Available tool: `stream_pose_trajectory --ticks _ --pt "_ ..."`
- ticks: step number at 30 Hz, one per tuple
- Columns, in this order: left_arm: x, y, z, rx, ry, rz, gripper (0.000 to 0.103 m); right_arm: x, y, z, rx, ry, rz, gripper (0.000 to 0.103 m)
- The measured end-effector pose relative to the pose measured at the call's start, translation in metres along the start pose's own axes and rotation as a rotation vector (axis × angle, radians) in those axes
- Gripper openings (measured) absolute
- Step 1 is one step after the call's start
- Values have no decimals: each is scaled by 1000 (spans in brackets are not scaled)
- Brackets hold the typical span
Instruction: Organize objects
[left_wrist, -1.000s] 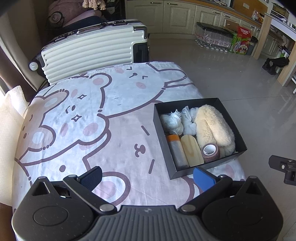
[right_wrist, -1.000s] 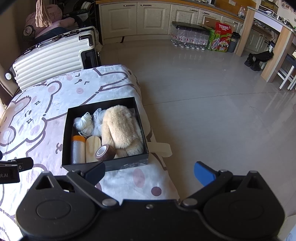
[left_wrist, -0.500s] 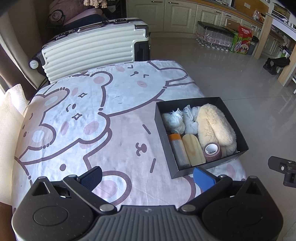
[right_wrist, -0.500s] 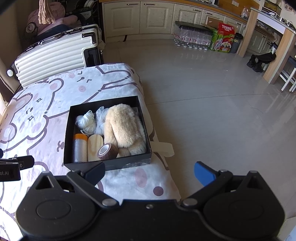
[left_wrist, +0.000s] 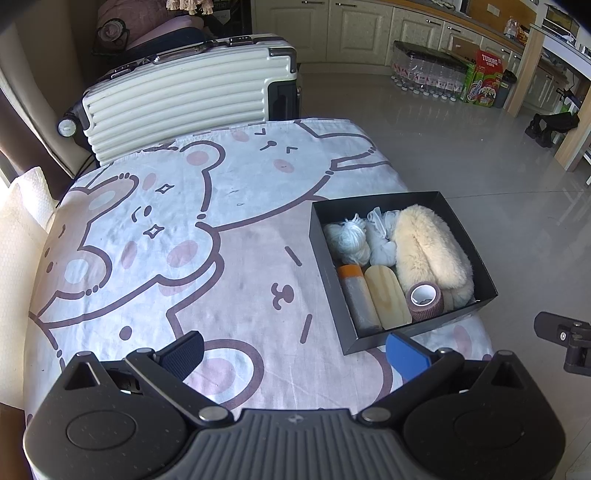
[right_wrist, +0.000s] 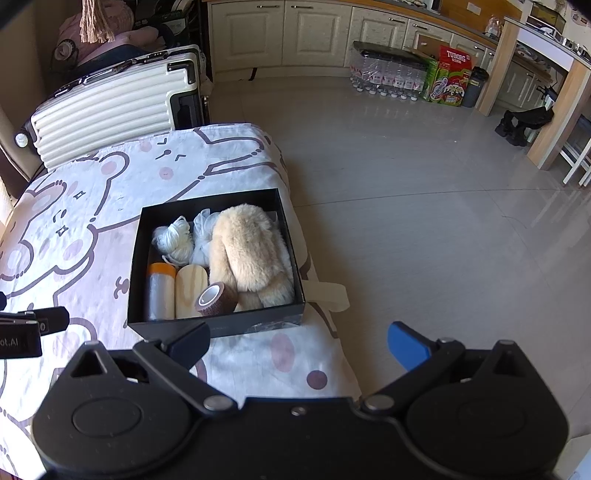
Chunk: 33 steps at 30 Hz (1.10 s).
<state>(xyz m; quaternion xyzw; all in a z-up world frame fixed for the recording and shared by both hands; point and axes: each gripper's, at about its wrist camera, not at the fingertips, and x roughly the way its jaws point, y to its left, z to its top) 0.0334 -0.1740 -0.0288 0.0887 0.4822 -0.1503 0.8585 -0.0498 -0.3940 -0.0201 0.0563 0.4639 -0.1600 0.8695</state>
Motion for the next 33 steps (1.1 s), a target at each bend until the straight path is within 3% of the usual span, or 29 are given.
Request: stream_pose_trajectory --ticks 33 --pt "2 1 -1 8 3 6 103 1 3 0 -3 2 -1 103"
